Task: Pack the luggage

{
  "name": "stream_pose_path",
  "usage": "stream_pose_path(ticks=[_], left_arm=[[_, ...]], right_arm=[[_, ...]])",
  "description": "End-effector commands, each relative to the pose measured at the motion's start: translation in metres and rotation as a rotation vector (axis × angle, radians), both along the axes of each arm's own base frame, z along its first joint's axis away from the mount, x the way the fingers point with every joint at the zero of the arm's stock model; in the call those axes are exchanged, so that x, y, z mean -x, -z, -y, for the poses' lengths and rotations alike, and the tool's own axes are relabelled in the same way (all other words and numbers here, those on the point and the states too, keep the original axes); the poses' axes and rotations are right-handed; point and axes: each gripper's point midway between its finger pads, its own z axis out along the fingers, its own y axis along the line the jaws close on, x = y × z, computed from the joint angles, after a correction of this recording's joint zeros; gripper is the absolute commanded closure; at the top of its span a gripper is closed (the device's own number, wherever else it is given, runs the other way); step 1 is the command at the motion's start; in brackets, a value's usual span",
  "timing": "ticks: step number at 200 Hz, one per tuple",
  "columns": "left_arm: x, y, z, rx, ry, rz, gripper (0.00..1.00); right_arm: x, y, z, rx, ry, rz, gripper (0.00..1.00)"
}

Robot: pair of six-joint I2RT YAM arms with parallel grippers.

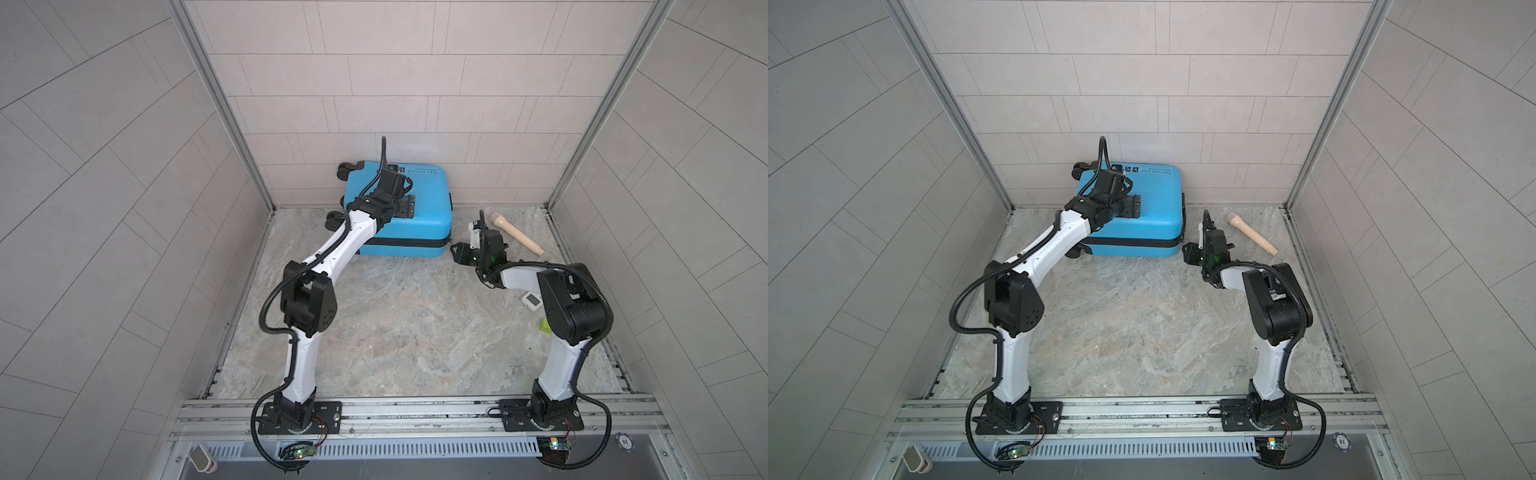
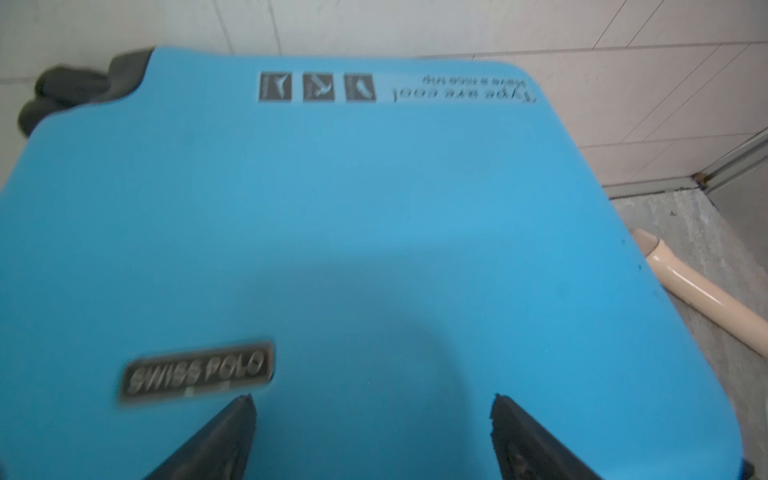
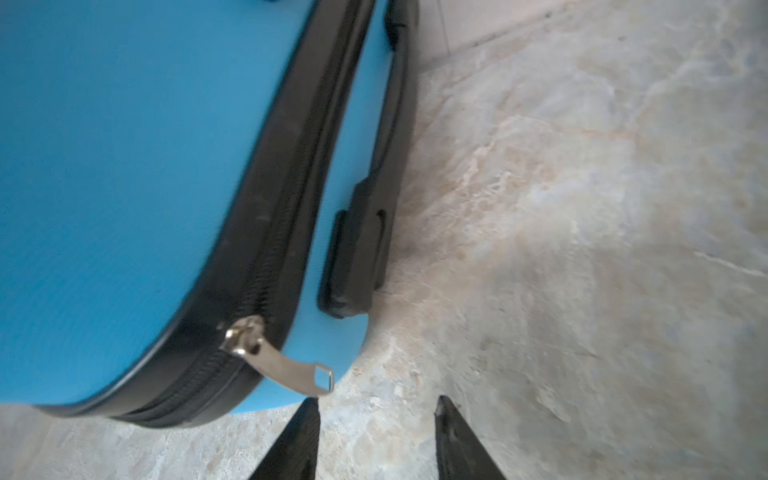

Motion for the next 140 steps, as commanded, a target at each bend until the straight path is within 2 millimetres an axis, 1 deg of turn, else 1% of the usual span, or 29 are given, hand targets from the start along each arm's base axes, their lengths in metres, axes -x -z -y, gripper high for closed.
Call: stream_pose_path(ticks=[1, 9, 18, 21, 24, 29, 35, 50, 62, 69, 75, 90, 102, 109, 119, 140], left_arm=[[0.02, -0.044, -0.032, 0.109, -0.089, 0.097, 0.06], [0.027, -0.049, -0.045, 0.138, -0.113, 0.109, 0.06], [0.034, -0.046, -0.058, 0.17, -0.137, 0.104, 0.05], [0.036, -0.048, -0.064, 0.186, -0.146, 0.108, 0.05], [0.039, -0.044, -0.069, 0.197, -0.155, 0.102, 0.05], [0.041, -0.043, -0.078, 0.216, -0.179, 0.106, 0.05], [0.044, -0.034, -0.091, 0.22, -0.21, 0.101, 0.05], [0.054, -0.02, -0.123, 0.264, -0.301, 0.106, 0.05], [0.057, -0.01, -0.147, 0.355, -0.367, 0.108, 0.05], [0.06, -0.001, -0.159, 0.393, -0.4, 0.102, 0.05], [0.062, 0.002, -0.168, 0.422, -0.424, 0.106, 0.05], [0.066, 0.009, -0.183, 0.461, -0.469, 0.104, 0.04], [0.066, 0.013, -0.19, 0.493, -0.488, 0.103, 0.03], [0.065, 0.013, -0.193, 0.505, -0.492, 0.106, 0.03], [0.063, 0.016, -0.199, 0.565, -0.524, 0.104, 0.02], [0.055, 0.026, -0.21, 0.699, -0.572, 0.106, 0.0]], right_arm=[[-0.014, -0.022, 0.031, -0.172, 0.097, -0.074, 0.57], [-0.021, -0.022, 0.034, -0.215, 0.099, -0.088, 0.57], [-0.028, -0.021, 0.036, -0.244, 0.112, -0.103, 0.57], [-0.031, -0.021, 0.037, -0.251, 0.115, -0.106, 0.57], [-0.033, -0.021, 0.036, -0.257, 0.115, -0.108, 0.56], [-0.037, -0.02, 0.035, -0.265, 0.112, -0.117, 0.55], [-0.043, -0.02, 0.032, -0.279, 0.105, -0.124, 0.54], [-0.059, -0.019, 0.024, -0.32, 0.093, -0.133, 0.51], [-0.071, -0.02, 0.018, -0.342, 0.085, -0.132, 0.48], [-0.078, -0.019, 0.015, -0.351, 0.08, -0.133, 0.47], [-0.083, -0.019, 0.01, -0.357, 0.072, -0.136, 0.47], [-0.095, -0.017, 0.002, -0.369, 0.064, -0.137, 0.46], [-0.104, -0.016, -0.004, -0.376, 0.059, -0.131, 0.45], [-0.109, -0.015, -0.007, -0.378, 0.059, -0.133, 0.45], [-0.116, -0.011, -0.011, -0.385, 0.061, -0.14, 0.45], [-0.13, -0.004, -0.016, -0.408, 0.074, -0.145, 0.45]])
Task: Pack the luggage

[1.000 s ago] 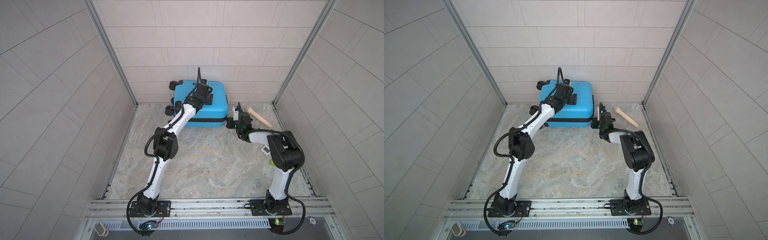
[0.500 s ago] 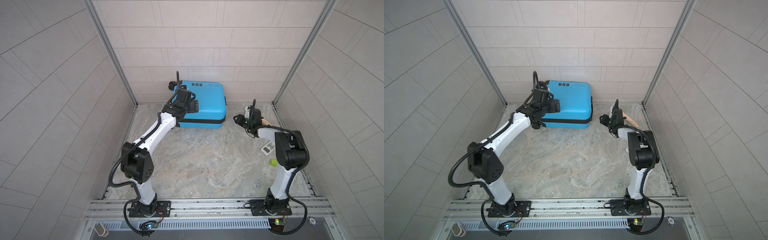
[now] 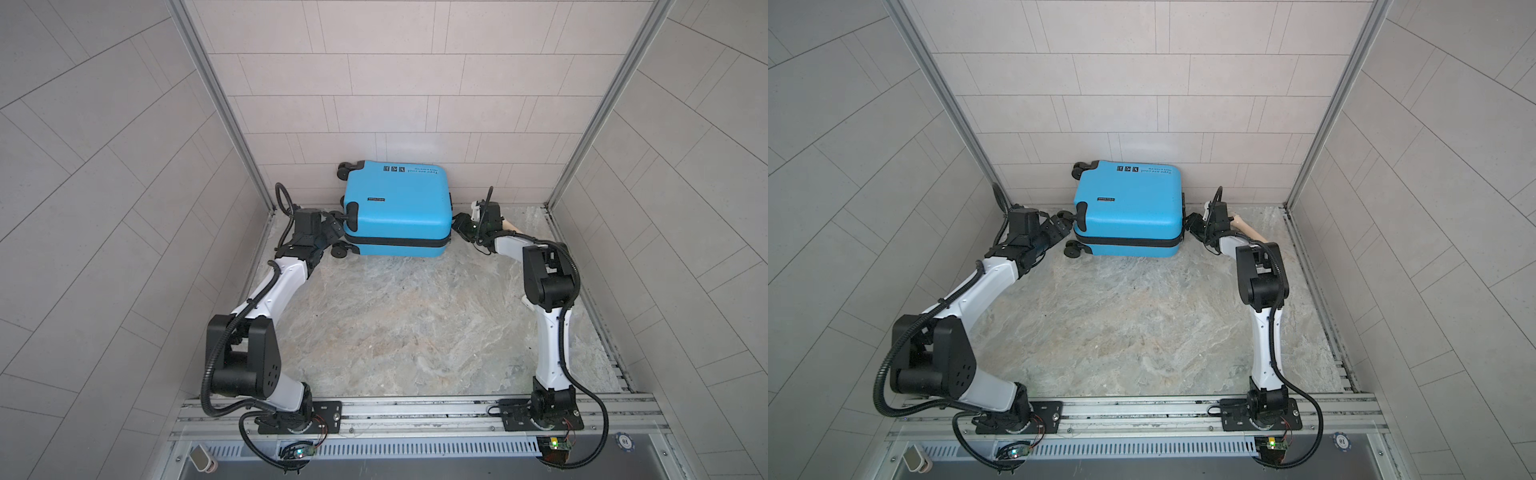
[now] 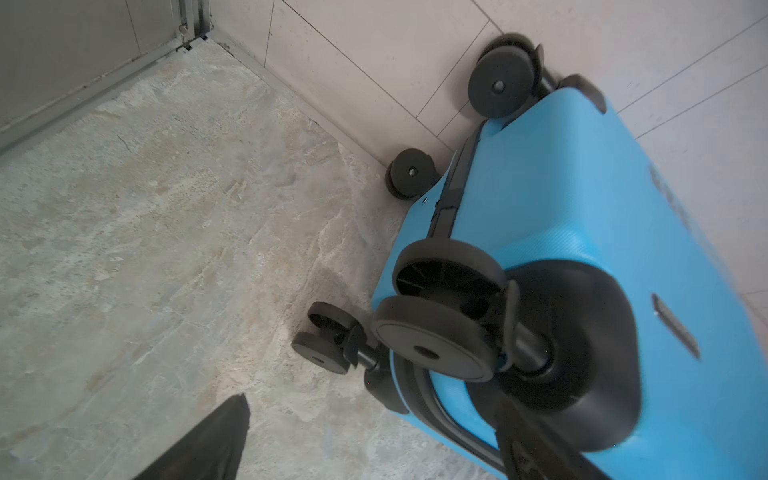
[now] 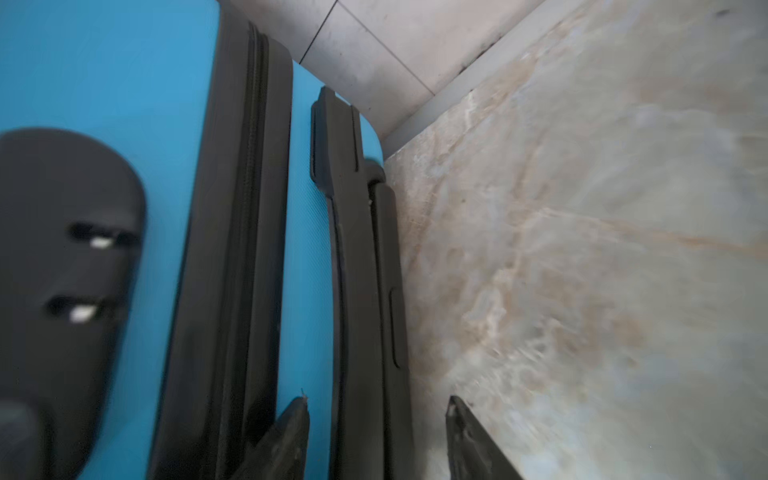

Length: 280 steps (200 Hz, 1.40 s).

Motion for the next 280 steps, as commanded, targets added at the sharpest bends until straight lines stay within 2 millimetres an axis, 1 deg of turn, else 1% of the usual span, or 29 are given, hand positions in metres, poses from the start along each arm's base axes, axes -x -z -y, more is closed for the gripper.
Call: stream_pose_path(ticks=[1, 23, 27, 32, 66, 73, 79, 99, 121, 138, 153, 157, 166, 178, 187, 193, 210, 212, 213, 230, 247, 256, 261, 280], left_arm=[[-0.013, -0.016, -0.006, 0.198, -0.059, 0.117, 0.0], [-0.031, -0.004, -0.005, 0.34, -0.081, 0.159, 0.0], [-0.034, -0.006, -0.003, 0.365, -0.082, 0.176, 0.0], [-0.039, -0.002, -0.002, 0.397, -0.087, 0.181, 0.0], [-0.069, 0.014, 0.008, 0.6, -0.117, 0.226, 0.0], [-0.076, 0.009, 0.012, 0.636, -0.11, 0.25, 0.0], [-0.081, 0.01, 0.016, 0.661, -0.097, 0.251, 0.0], [-0.097, 0.0, 0.034, 0.733, -0.043, 0.248, 0.0], [-0.11, -0.004, 0.041, 0.773, -0.045, 0.266, 0.0], [-0.115, -0.008, 0.049, 0.798, -0.023, 0.277, 0.0], [-0.115, -0.009, 0.058, 0.798, 0.005, 0.272, 0.01], [-0.114, -0.008, 0.059, 0.799, 0.008, 0.269, 0.04], [-0.111, -0.005, 0.06, 0.796, 0.011, 0.268, 0.13], [-0.107, -0.001, 0.062, 0.799, 0.016, 0.274, 0.36], [-0.104, 0.003, 0.061, 0.805, 0.017, 0.277, 0.6], [-0.102, 0.005, 0.062, 0.811, 0.018, 0.276, 0.72], [-0.094, 0.01, 0.063, 0.812, 0.028, 0.267, 0.89], [-0.093, 0.01, 0.063, 0.812, 0.028, 0.267, 0.91], [-0.093, 0.011, 0.063, 0.811, 0.029, 0.265, 0.92], [-0.083, 0.011, 0.063, 0.795, 0.031, 0.258, 1.0], [-0.07, 0.008, 0.06, 0.759, 0.031, 0.248, 1.0], [-0.059, 0.009, 0.056, 0.732, 0.018, 0.24, 1.0], [-0.053, 0.003, 0.053, 0.717, 0.015, 0.246, 1.0], [-0.021, 0.001, 0.041, 0.643, -0.023, 0.233, 1.0]], right_arm=[[-0.013, -0.001, -0.008, -0.046, 0.012, -0.012, 0.45], [-0.025, 0.009, -0.015, -0.082, 0.019, -0.024, 0.45], [-0.027, 0.01, -0.016, -0.089, 0.021, -0.024, 0.46], [-0.028, 0.011, -0.019, -0.097, 0.018, -0.022, 0.46], [-0.033, 0.015, -0.028, -0.107, 0.016, -0.018, 0.48], [-0.033, 0.015, -0.029, -0.109, 0.015, -0.018, 0.48], [-0.033, 0.015, -0.029, -0.111, 0.016, -0.018, 0.48], [-0.034, 0.016, -0.034, -0.11, 0.006, -0.015, 0.5], [-0.033, 0.017, -0.041, -0.109, -0.014, -0.016, 0.53], [-0.033, 0.02, -0.045, -0.109, -0.024, -0.023, 0.54], [-0.031, 0.023, -0.048, -0.109, -0.03, -0.027, 0.57], [-0.032, 0.023, -0.048, -0.11, -0.032, -0.027, 0.58], [-0.031, 0.025, -0.051, -0.111, -0.039, -0.03, 0.61], [-0.029, 0.026, -0.055, -0.114, -0.047, -0.03, 0.69], [-0.027, 0.026, -0.058, -0.119, -0.055, -0.028, 0.76], [-0.024, 0.028, -0.059, -0.121, -0.056, -0.028, 0.8], [-0.018, 0.026, -0.058, -0.129, -0.044, -0.015, 0.89], [-0.015, 0.029, -0.057, -0.13, -0.041, -0.02, 0.89], [-0.016, 0.027, -0.058, -0.132, -0.041, -0.014, 0.9], [-0.005, 0.028, -0.056, -0.154, -0.029, -0.013, 0.95], [0.009, 0.025, -0.055, -0.175, -0.023, -0.004, 1.0], [0.019, 0.024, -0.054, -0.177, -0.023, -0.004, 1.0], [0.024, 0.023, -0.054, -0.176, -0.023, -0.004, 1.0], [0.05, 0.019, -0.054, -0.171, -0.024, -0.009, 1.0]])
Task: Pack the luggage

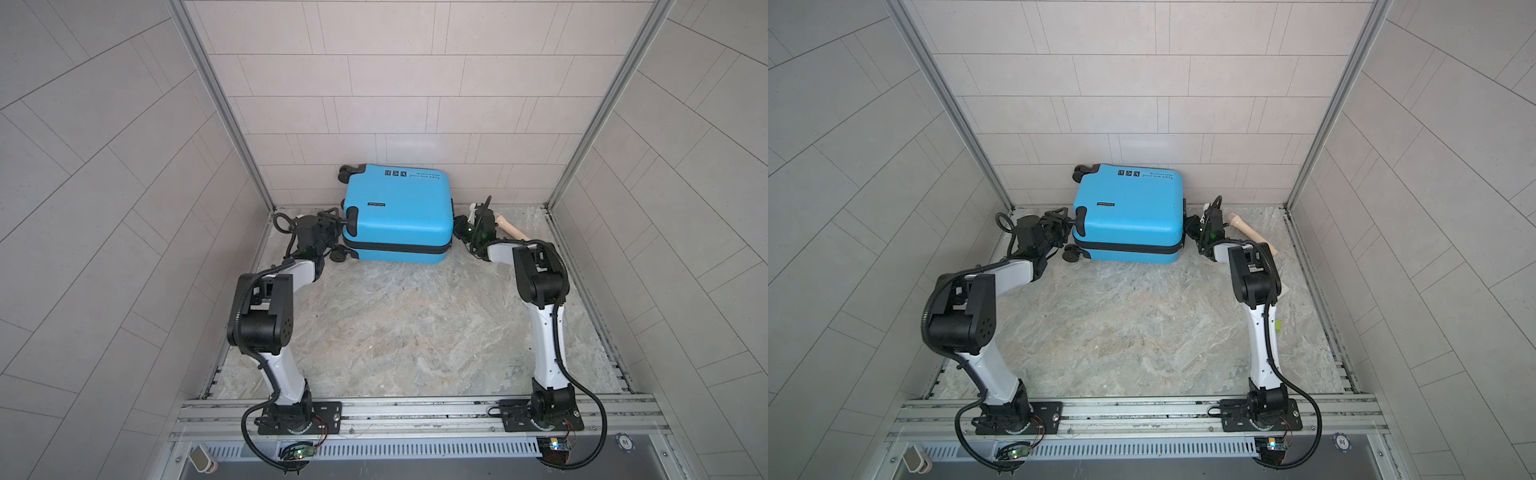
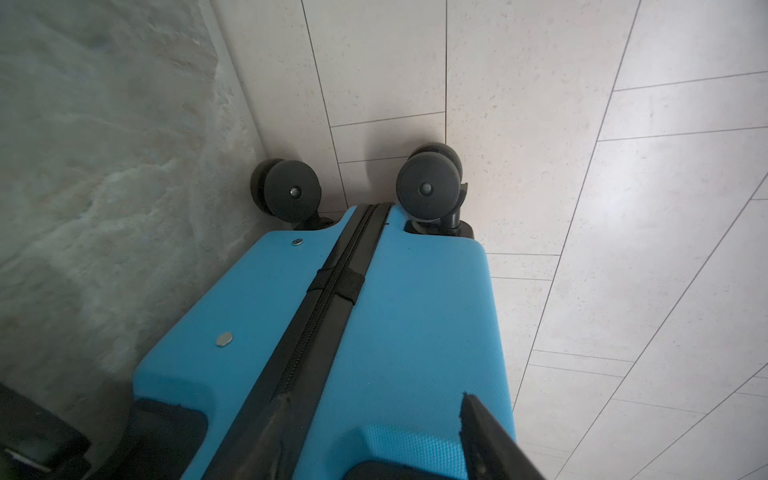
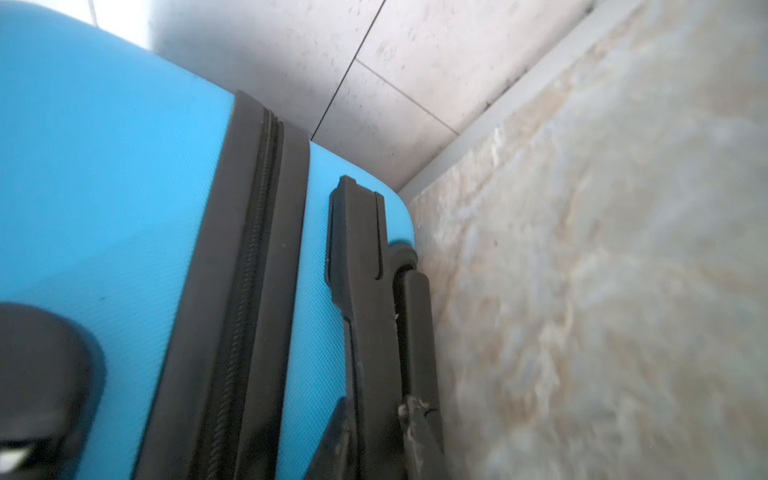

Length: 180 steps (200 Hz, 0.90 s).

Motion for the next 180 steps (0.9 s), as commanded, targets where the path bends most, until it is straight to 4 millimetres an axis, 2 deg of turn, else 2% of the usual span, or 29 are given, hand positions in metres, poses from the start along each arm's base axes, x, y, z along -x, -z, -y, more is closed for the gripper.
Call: stream_pose_path(ticks=[1, 19, 23, 78, 94, 97, 103, 112, 127, 139, 153, 180], left_arm=[[0.038, -0.021, 0.011, -0.09, 0.042, 0.014, 1.0], [0.073, -0.025, -0.001, -0.147, 0.006, -0.014, 1.0], [0.081, -0.024, -0.003, -0.16, 0.0, -0.025, 1.0], [0.181, -0.016, -0.037, -0.33, -0.106, -0.134, 1.0], [0.206, -0.02, -0.047, -0.362, -0.146, -0.144, 1.0], [0.212, -0.023, -0.049, -0.369, -0.153, -0.14, 1.0], [0.222, -0.027, -0.052, -0.383, -0.168, -0.144, 1.0], [0.236, -0.031, -0.057, -0.401, -0.184, -0.144, 0.9], [0.255, -0.04, -0.063, -0.437, -0.2, -0.151, 0.47], [0.267, -0.049, -0.067, -0.491, -0.197, -0.174, 0.28], [0.277, -0.064, -0.07, -0.555, -0.186, -0.185, 0.18], [0.301, -0.087, -0.082, -0.659, -0.203, -0.23, 0.13]], right_arm=[[0.05, 0.011, -0.043, -0.054, -0.109, -0.099, 1.0], [0.086, 0.011, -0.048, -0.041, -0.114, -0.113, 1.0], [0.093, 0.006, -0.05, -0.038, -0.119, -0.107, 1.0], [0.216, 0.02, -0.084, 0.07, -0.18, -0.146, 1.0], [0.242, 0.017, -0.094, 0.089, -0.191, -0.134, 1.0], [0.252, 0.024, -0.094, 0.101, -0.196, -0.149, 1.0], [0.262, 0.024, -0.096, 0.112, -0.201, -0.146, 1.0], [0.274, 0.023, -0.1, 0.12, -0.208, -0.146, 1.0], [0.29, 0.023, -0.106, 0.131, -0.223, -0.141, 1.0], [0.298, 0.021, -0.11, 0.137, -0.233, -0.137, 1.0], [0.305, 0.02, -0.114, 0.14, -0.245, -0.133, 1.0], [0.31, 0.021, -0.119, 0.142, -0.269, -0.135, 1.0]])
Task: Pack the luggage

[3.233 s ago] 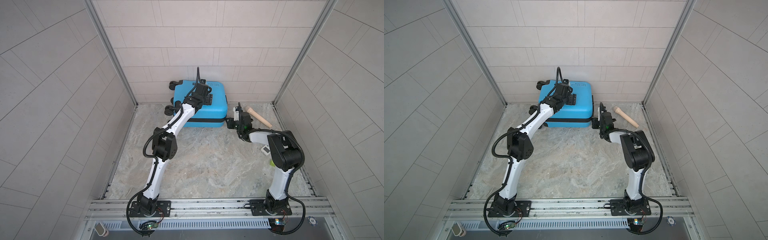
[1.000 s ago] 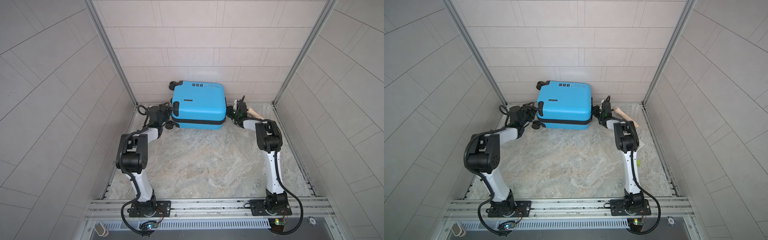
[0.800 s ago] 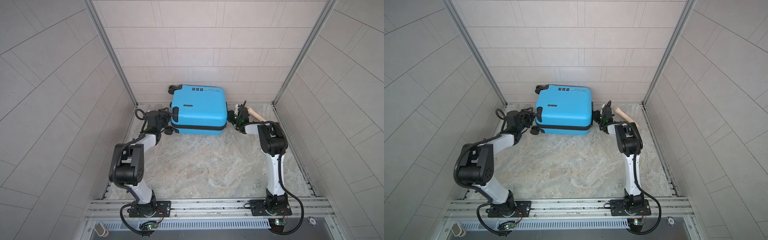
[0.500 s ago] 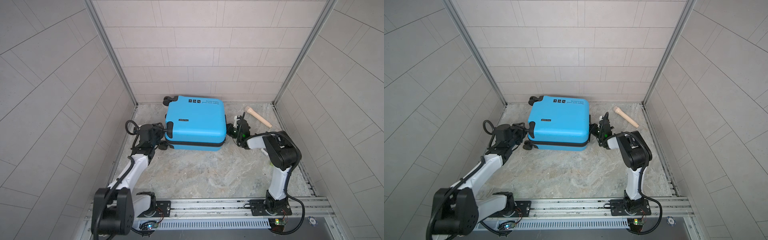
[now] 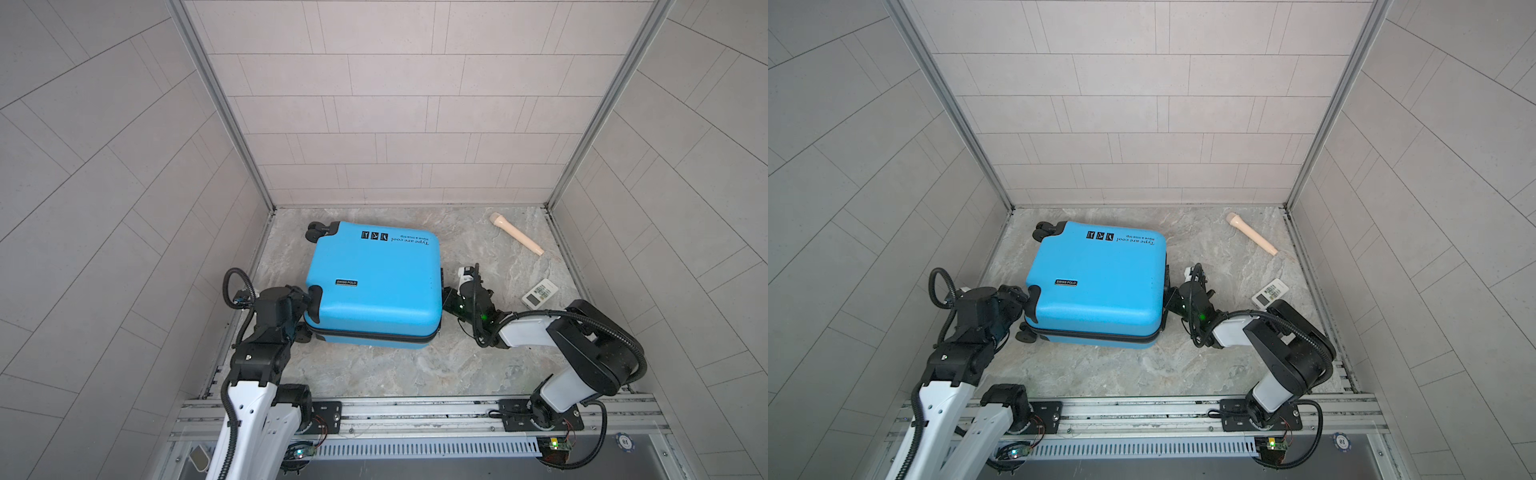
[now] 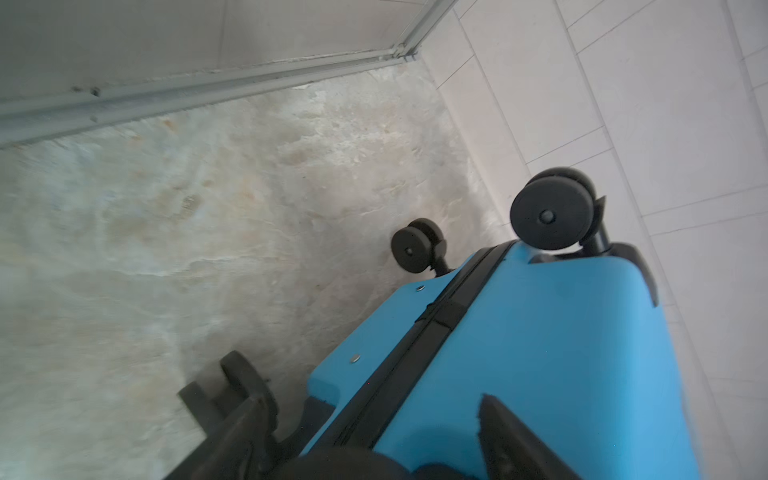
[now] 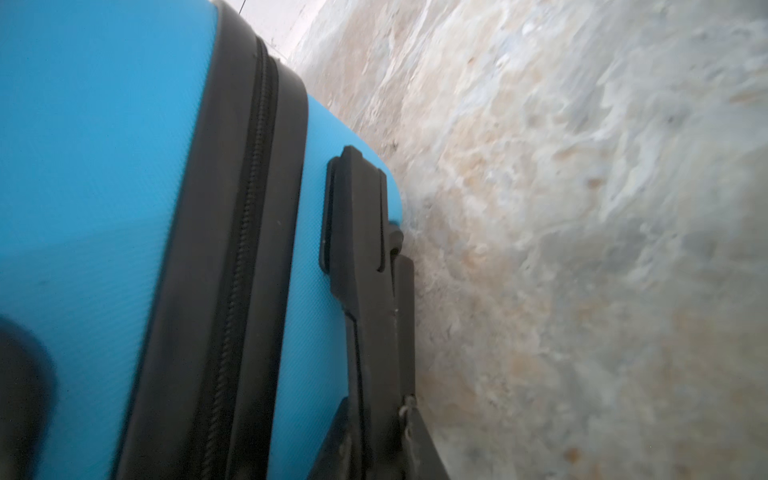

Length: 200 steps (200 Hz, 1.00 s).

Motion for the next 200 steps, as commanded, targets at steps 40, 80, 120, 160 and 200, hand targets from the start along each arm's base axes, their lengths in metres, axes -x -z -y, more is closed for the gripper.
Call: stream_pose_path(ticks=[40, 80, 120, 160, 200], left_arm=[[0.021, -0.112, -0.011, -0.204, 0.052, 0.149, 0.06], [-0.015, -0.144, 0.033, -0.219, 0.338, 0.115, 0.0], [-0.078, -0.151, 0.117, -0.627, 0.578, 0.014, 0.0], [-0.151, -0.115, 0.21, -0.816, 0.805, -0.193, 0.0], [-0.193, -0.088, 0.259, -0.788, 0.901, -0.229, 0.0]], right_arm=[[0.036, -0.001, -0.039, -0.043, -0.18, -0.06, 1.0], [0.04, -0.005, -0.036, -0.023, -0.183, -0.052, 1.0], [0.045, 0.009, -0.029, 0.058, -0.201, -0.069, 1.0], [0.045, 0.017, -0.024, 0.115, -0.202, -0.081, 1.0], [0.044, 0.021, -0.029, 0.125, -0.233, -0.087, 1.0]])
